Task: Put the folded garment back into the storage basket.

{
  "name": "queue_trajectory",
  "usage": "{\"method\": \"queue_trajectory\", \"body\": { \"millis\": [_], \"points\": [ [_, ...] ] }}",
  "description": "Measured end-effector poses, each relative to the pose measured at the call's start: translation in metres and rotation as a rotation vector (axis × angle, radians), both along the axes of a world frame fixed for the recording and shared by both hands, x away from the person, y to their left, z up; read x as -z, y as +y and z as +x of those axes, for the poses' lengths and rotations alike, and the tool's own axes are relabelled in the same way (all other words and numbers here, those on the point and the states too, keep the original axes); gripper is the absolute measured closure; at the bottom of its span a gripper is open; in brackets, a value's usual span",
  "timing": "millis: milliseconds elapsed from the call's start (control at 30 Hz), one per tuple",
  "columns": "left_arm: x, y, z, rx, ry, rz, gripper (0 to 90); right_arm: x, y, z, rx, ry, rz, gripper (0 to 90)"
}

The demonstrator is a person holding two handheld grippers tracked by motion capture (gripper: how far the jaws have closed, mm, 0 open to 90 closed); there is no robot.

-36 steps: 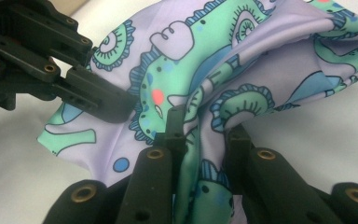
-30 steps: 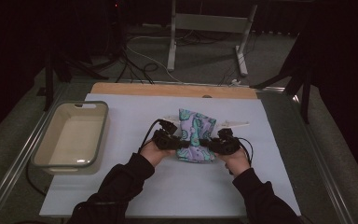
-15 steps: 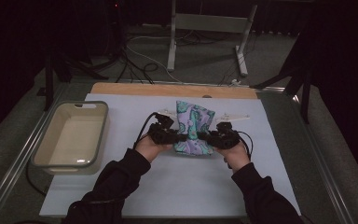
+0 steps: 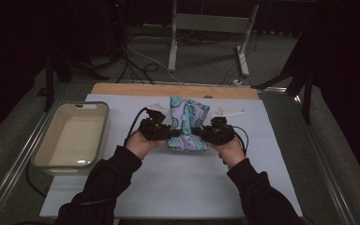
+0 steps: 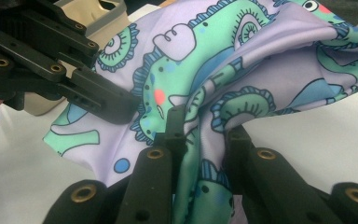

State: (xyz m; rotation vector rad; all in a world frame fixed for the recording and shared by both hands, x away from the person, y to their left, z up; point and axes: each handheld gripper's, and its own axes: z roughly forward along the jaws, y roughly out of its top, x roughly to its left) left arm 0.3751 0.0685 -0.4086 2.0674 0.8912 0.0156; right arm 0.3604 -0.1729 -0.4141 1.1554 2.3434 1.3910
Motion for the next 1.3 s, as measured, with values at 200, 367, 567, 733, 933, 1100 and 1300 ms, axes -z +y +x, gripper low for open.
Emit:
{"method": "queue_trajectory", "body": {
  "millis": [200, 367, 567, 733, 933, 1100, 1300],
  "points": [
    [-0.005, 0.011, -0.001, -0.007, -0.008, 0.007, 72.5, -0.003, 0.01, 0.001, -0.012, -0.006, 0.005, 78.1],
    [-0.011, 0.021, -0.002, -0.005, -0.019, 0.014, 72.6, -0.006, 0.017, 0.002, -0.017, -0.009, 0.01, 78.0],
    [-0.017, 0.031, -0.003, -0.018, -0.026, 0.009, 72.6, -0.012, 0.029, 0.003, -0.028, -0.019, 0.012, 78.0],
    [-0.023, 0.042, -0.005, -0.026, -0.035, 0.011, 72.6, -0.017, 0.039, 0.003, -0.035, -0.035, 0.015, 78.0],
    [-0.029, 0.052, -0.005, -0.033, -0.041, 0.018, 72.6, -0.023, 0.051, 0.004, -0.045, -0.046, 0.012, 78.0],
    [-0.032, 0.061, -0.006, -0.046, -0.044, 0.021, 72.6, -0.027, 0.06, 0.005, -0.056, -0.054, 0.006, 78.0],
    [-0.035, 0.073, -0.008, -0.062, -0.044, 0.024, 72.6, -0.029, 0.072, 0.006, -0.068, -0.061, 0.012, 78.0]
  ]
}}
